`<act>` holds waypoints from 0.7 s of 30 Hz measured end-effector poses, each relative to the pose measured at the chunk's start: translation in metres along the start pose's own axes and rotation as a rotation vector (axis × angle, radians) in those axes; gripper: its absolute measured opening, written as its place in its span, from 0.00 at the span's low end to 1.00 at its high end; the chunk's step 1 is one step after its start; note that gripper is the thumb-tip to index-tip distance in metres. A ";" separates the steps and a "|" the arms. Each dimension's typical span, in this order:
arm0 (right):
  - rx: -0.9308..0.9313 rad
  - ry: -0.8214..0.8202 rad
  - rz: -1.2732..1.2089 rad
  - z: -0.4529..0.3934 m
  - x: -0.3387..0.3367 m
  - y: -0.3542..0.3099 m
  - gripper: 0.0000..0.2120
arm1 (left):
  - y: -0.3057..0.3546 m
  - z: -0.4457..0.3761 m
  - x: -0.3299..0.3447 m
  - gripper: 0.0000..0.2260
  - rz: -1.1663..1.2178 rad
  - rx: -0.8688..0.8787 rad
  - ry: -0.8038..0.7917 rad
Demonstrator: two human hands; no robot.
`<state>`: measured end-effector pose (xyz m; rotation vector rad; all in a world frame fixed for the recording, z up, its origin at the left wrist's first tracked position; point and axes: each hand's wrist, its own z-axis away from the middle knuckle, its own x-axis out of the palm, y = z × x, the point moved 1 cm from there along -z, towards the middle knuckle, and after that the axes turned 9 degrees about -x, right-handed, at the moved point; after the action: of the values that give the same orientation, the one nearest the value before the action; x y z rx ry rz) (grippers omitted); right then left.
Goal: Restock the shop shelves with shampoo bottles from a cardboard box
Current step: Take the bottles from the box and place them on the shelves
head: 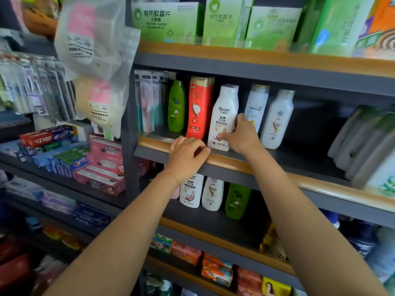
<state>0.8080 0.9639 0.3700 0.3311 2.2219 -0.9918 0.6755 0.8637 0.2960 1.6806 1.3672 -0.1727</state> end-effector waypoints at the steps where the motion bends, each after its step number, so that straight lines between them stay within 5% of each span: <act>1: -0.005 0.004 0.001 0.000 0.001 0.000 0.25 | 0.000 0.000 0.000 0.10 -0.004 0.002 0.007; 10: 0.028 0.053 -0.030 0.009 -0.006 -0.004 0.29 | 0.001 0.000 0.001 0.10 -0.024 0.003 0.004; 15: -0.183 0.339 -0.149 0.062 -0.009 -0.029 0.08 | -0.002 0.025 -0.017 0.19 0.066 0.187 0.046; 18: -0.274 0.174 -0.450 0.102 0.039 -0.047 0.10 | -0.032 0.074 -0.028 0.21 0.127 0.174 0.104; 21: -0.246 -0.145 -0.535 0.140 0.130 -0.056 0.14 | -0.112 0.140 -0.023 0.10 0.237 -0.217 -0.069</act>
<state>0.7515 0.8175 0.2464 -0.4556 2.3097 -0.9504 0.6333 0.7413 0.1693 1.6217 1.0843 0.0521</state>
